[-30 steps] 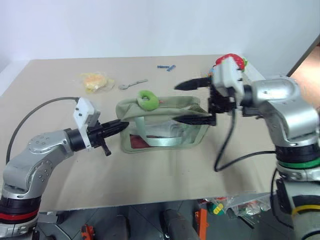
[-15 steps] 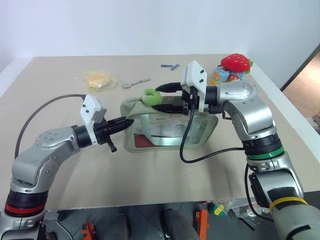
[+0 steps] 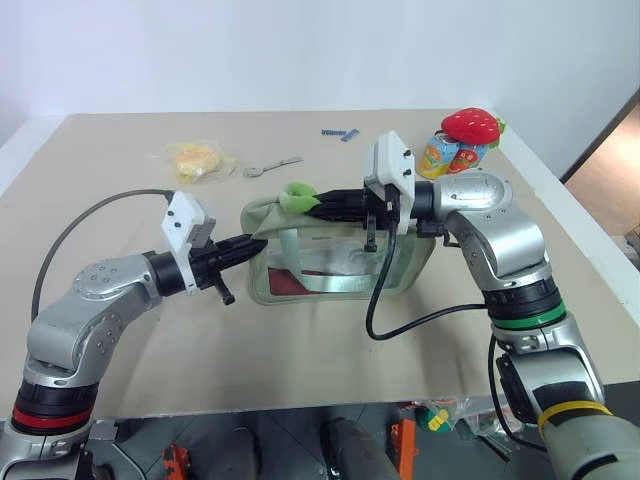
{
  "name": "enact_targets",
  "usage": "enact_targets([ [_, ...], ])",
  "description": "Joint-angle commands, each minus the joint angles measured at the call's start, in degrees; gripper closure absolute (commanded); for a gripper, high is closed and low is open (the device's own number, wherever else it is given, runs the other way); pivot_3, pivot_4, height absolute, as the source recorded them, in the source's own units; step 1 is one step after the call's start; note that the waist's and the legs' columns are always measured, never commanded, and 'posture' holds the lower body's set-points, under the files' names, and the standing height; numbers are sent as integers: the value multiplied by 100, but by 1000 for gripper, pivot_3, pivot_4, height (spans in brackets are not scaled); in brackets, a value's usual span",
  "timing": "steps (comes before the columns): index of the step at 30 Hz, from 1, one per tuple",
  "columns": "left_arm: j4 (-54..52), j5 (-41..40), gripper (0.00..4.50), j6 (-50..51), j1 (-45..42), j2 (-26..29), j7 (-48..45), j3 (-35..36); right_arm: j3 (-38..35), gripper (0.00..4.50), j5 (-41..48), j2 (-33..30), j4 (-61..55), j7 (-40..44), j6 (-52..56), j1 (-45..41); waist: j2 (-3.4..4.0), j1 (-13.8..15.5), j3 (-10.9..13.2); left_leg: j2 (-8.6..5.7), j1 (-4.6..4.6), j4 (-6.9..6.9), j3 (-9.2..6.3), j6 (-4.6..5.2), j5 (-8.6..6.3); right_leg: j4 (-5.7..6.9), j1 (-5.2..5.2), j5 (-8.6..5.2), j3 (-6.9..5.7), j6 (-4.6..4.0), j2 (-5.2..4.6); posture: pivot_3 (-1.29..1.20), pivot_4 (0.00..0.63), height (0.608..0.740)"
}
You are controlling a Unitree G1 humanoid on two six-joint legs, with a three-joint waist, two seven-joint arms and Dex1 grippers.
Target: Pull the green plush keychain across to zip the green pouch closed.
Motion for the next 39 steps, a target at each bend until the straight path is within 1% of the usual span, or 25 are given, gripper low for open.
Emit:
enact_targets([
  [1, -108, 20, 4500, 24, -75, -105, 154, -52, -454, 4483, 192, -52, -232, 7, -450, -39, 0, 6, 0, -1, 0, 0, 0, 0, 0, 0, 0, 0, 0, 0, -1, 0, 150, 740],
  [7, -178, -5, 4500, 96, -159, -158, 298, -74, -862, 4483, 255, -486, -81, 128, -759, -68, 0, 24, 0, -7, -1, 4, 0, 0, 0, -1, 4, 2, -1, 4, -7, 0, 150, 740],
  [11, -211, -26, 4500, 155, -206, -163, 366, -62, -1112, 4483, 172, -906, 128, 186, -981, -62, 0, 15, 0, -6, -1, 3, 1, 0, 0, -2, 3, 2, 1, 4, -6, 0, 150, 740],
  [14, -233, -28, 4500, 189, -211, -139, 366, -65, -1221, 4483, 106, -1163, 243, 164, -1116, -17, 0, 11, 0, -5, 0, 1, 1, 0, 0, -1, 1, 0, 1, 2, -5, 0, 150, 740],
  [21, -194, -42, 4500, 273, -264, -125, 391, -87, -1375, 4483, 0, -1510, 416, 127, -1327, 123, 0, 2, 0, -5, 2, 0, 1, 0, 0, -1, 3, 0, 1, 1, -5, 0, 150, 740],
  [24, -183, 0, 4500, 293, -266, -122, 396, -104, -1452, 4483, -136, -1791, 563, 138, -1457, 233, 0, 4, 0, -7, 1, 1, 3, 0, 0, -2, 3, 1, 4, 2, -6, 0, 150, 740],
  [27, -199, 17, 4500, 323, -252, -119, 435, -91, -1537, 4483, -369, -2284, 853, 246, -1585, 367, 0, 3, 0, -7, 1, 1, 4, 0, 0, -2, 3, -1, 4, 3, -6, 0, 150, 740],
  [32, -214, -3, 4500, 330, -221, -143, 505, -56, -1321, 4483, -885, -3116, 1250, 615, -2030, 831, 1, 15, 0, -11, 2, -1, 9, 0, 0, -5, 2, -4, 8, 2, -10, 0, 150, 740],
  [34, -225, 7, 4500, 332, -221, -159, 523, -62, -1189, 4483, -1134, -3316, 1310, 679, -2212, 1060, 1, 11, 0, -11, 9, -3, 13, 0, 0, -5, 4, -5, 10, 2, -9, 0, 150, 740],
  [36, -243, 17, 4500, 334, -222, -181, 551, -76, -1114, 4483, -1316, -3414, 1330, 662, -2315, 1275, 0, -2, 1, -9, 24, -5, 17, 0, 0, -4, 12, -5, 12, 1, -9, 0, 150, 740],
  [37, -249, 22, 4500, 336, -223, -192, 565, -83, -1091, 4483, -1369, -3422, 1324, 624, -2326, 1343, 0, -5, 1, -9, 35, -6, 18, 0, 0, -4, 20, -17, 13, -19, -9, 0, 150, 740],
  [39, -269, 22, 4500, 346, -228, -214, 595, -97, -1047, 4483, -1473, -3346, 1276, 474, -2245, 1427, 3, -8, 1, -10, 41, -6, 25, 2, 1, -2, 22, -17, 20, -20, -9, 0, 150, 740],
])
